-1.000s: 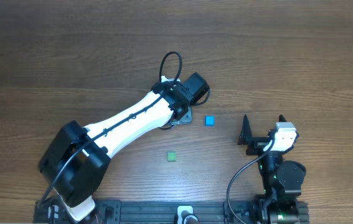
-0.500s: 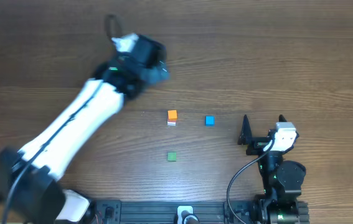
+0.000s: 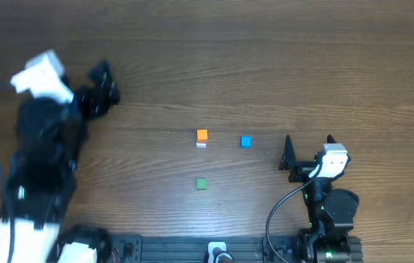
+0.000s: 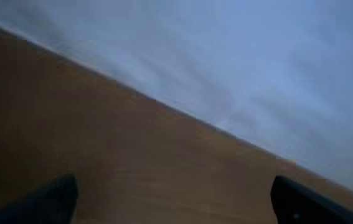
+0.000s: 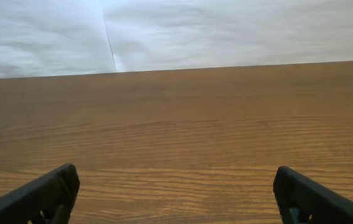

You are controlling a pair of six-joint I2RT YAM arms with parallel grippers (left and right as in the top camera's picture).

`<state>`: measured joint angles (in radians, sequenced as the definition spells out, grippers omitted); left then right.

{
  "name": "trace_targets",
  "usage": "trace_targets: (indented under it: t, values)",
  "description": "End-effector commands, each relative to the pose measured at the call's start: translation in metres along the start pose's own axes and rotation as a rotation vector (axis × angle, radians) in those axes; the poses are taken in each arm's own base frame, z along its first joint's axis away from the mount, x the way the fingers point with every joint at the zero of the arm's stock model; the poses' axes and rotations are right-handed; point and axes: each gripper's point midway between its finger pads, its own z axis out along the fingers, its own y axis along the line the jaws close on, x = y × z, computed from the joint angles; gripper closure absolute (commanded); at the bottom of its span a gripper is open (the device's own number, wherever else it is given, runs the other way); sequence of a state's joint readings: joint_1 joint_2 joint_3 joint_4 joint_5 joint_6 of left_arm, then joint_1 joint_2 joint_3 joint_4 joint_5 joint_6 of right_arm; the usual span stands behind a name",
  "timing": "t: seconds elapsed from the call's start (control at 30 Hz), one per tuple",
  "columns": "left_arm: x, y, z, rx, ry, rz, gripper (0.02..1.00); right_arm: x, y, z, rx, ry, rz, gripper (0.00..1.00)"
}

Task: Stack Cubes

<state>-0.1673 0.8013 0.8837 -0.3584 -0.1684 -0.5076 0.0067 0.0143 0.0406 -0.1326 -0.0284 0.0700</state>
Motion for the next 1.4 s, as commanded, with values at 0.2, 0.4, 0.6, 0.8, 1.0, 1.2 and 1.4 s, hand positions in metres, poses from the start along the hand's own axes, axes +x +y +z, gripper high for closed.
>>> trace_targets:
  t: [0.2,0.4,0.6,0.8,1.0,1.2,1.4]
  values:
    - [0.060,0.022,-0.041,0.198,-0.128,0.268,0.023,0.002,0.000,0.000,-0.001,-0.001,-0.007,0.007]
    - [0.084,0.036,-0.040,0.207,-0.180,0.318,0.020,0.002,0.000,0.000,-0.001,-0.001,-0.007,0.009]
    - [0.106,0.047,-0.035,0.224,-0.199,0.387,0.020,0.002,0.000,0.000,-0.001,-0.001,-0.007,0.007]
    - [0.126,0.057,-0.028,0.229,-0.199,0.394,0.018,0.002,0.000,0.000,-0.001,-0.001,-0.007,0.007]
    - [0.142,0.066,-0.024,0.224,-0.195,0.393,0.018,0.002,0.000,0.000,-0.001,-0.001,-0.007,0.007]
    - [0.151,0.072,-0.022,0.209,-0.167,0.392,0.020,0.002,0.000,0.000,-0.001,-0.001,-0.007,0.007]
    - [0.152,0.074,-0.021,0.202,-0.164,0.393,0.018,0.002,0.000,0.000,-0.001,-0.001,-0.007,0.007]
